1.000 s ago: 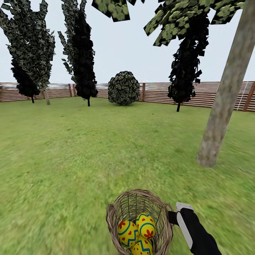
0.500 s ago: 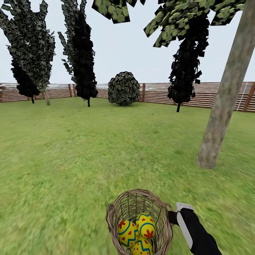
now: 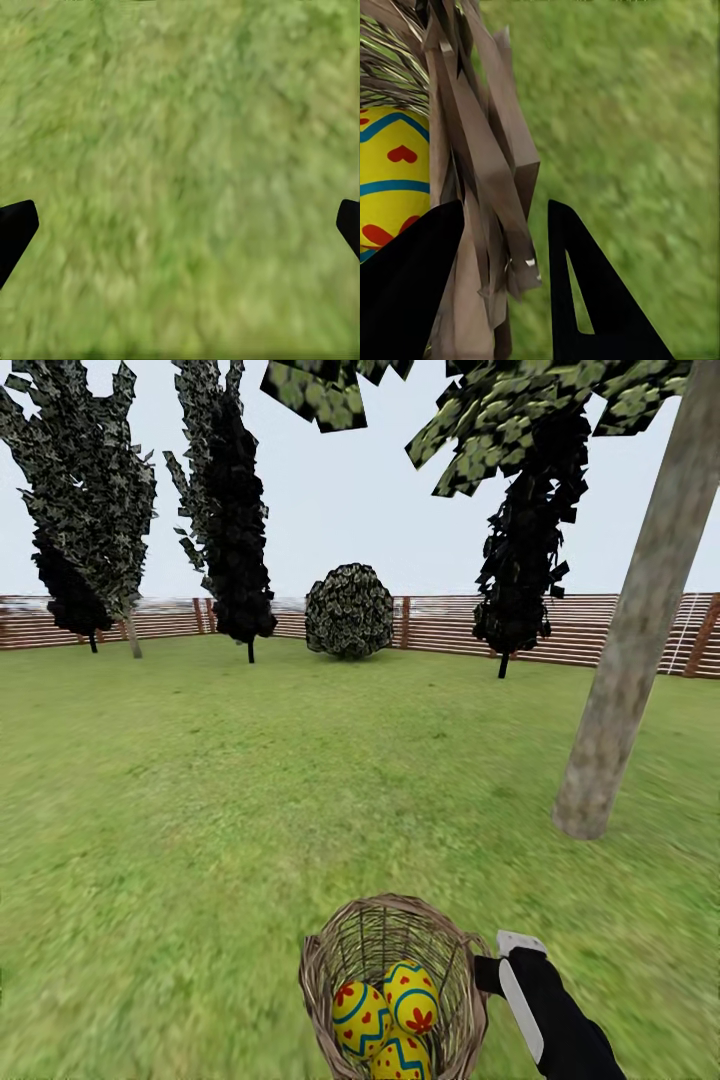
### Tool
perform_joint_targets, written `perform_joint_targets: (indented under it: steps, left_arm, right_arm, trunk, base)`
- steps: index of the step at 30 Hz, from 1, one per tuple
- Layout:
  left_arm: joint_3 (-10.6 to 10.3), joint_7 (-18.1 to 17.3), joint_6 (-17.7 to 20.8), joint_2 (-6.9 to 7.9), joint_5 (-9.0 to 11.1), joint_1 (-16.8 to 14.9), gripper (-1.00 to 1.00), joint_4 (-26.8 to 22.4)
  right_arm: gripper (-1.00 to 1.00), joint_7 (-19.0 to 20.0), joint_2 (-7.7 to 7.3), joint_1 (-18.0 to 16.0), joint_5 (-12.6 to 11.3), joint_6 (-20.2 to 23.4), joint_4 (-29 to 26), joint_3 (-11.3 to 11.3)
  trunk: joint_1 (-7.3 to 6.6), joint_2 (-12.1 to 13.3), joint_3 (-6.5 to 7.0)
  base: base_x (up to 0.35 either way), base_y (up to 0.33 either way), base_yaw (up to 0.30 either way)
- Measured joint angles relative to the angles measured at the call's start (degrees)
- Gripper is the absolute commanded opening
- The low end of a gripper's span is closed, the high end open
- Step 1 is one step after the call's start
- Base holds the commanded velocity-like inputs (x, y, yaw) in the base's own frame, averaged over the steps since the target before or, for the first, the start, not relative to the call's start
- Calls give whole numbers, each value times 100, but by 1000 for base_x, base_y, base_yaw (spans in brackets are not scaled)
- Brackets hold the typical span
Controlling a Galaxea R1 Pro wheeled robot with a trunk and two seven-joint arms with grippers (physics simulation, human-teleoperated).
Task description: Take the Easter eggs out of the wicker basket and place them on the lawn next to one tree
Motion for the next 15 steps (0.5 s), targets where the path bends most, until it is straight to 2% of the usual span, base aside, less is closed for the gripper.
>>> perform_joint_targets:
  steps: [15]
  left_arm:
    - [-10,0,-9,0,-22,0,100,0]
  right_arm:
    - [-100,0,8,1,15,3,2,11]
  trunk:
    - [-330,602,269]
  base:
    - [-2,0,0]
